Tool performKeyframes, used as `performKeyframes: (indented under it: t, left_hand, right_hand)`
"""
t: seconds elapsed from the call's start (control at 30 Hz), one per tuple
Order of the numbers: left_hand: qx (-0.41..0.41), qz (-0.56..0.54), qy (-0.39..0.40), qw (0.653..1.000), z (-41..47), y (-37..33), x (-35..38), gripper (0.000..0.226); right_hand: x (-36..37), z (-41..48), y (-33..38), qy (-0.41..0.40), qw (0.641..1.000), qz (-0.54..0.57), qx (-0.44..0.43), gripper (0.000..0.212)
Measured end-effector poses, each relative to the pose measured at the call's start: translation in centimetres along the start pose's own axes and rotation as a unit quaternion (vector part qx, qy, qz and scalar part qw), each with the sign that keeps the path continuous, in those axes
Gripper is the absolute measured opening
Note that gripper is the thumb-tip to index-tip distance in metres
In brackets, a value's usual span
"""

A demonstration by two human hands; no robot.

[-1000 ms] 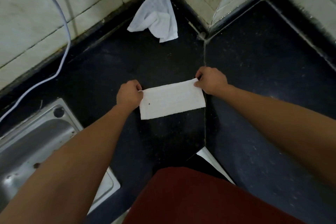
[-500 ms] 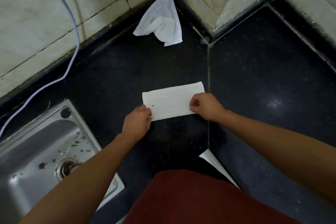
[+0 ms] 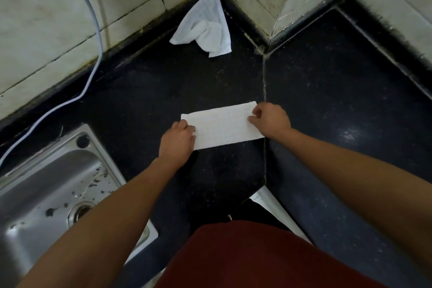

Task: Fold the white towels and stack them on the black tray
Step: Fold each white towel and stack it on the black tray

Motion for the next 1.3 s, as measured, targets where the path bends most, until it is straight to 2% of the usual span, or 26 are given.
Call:
performKeyframes:
  t: [0.13, 0.37, 0.53, 0.67, 0.77, 0.83, 0.97, 1.07, 1.2, 1.3]
  left_hand:
    - [-0.071, -0.042, 0.009, 0.997, 1.2, 0.0, 0.4, 0.021]
    - [-0.081, -0.052, 0.011, 0.995, 1.8, -0.3, 0.5, 0.016]
    - [-0.200, -0.099, -0.002, 0.975, 0.9, 2.8, 0.0, 0.017]
    - [-0.292, -0.053, -0.005, 0.955, -0.4, 7.1, -1.1, 0.031]
    - [-0.253, 0.014, -0.004, 0.967, -0.8, 8.1, -1.6, 0.019]
    - [-0.192, 0.037, -0.009, 0.981, -0.8, 7.2, -1.5, 0.031]
    - [-0.040, 0.045, -0.027, 0.998, -0.6, 3.2, -1.0, 0.039]
    - [0.040, 0.085, 0.035, 0.995, -0.5, 1.3, 0.1, 0.053]
    - [0.041, 0.079, 0.065, 0.994, -0.3, 0.8, 0.9, 0.059]
    - [0.032, 0.053, 0.068, 0.996, -0.4, 0.3, 0.8, 0.058]
  right_hand:
    - [0.2, 0.1, -0.2, -0.003, 1.000, -0.008, 0.018, 0.023]
    - [0.0, 0.4, -0.9, -0.006, 0.999, -0.015, 0.037, 0.018]
    - [-0.2, 0.6, -0.8, -0.007, 0.999, -0.050, 0.017, 0.030]
    - [-0.4, 0.6, -0.7, -0.017, 0.997, -0.064, 0.028, 0.042]
    - [-0.4, 0.7, -0.3, -0.009, 0.997, -0.043, 0.064, 0.040]
    - [-0.4, 0.8, 0.0, 0.001, 0.996, -0.011, 0.087, 0.034]
    - [-0.2, 1.2, 0.0, 0.015, 0.990, 0.058, 0.130, 0.030]
    - [-0.6, 1.3, -0.2, 0.008, 0.979, 0.116, 0.167, 0.030]
    - [-1.7, 1.1, -0.1, 0.011, 0.956, 0.222, 0.194, 0.017]
    - [-2.2, 0.9, 1.3, 0.031, 0.946, 0.270, 0.175, 0.021]
Point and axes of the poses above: each hand's wrist, its own z-axis towards the middle knuckle, its own x-axis out of the palm, y = z × x, the point moved 3 cm from there along z, towards the middle knuckle, and after that the axes turned 14 degrees about z, right-handed, at the moved point
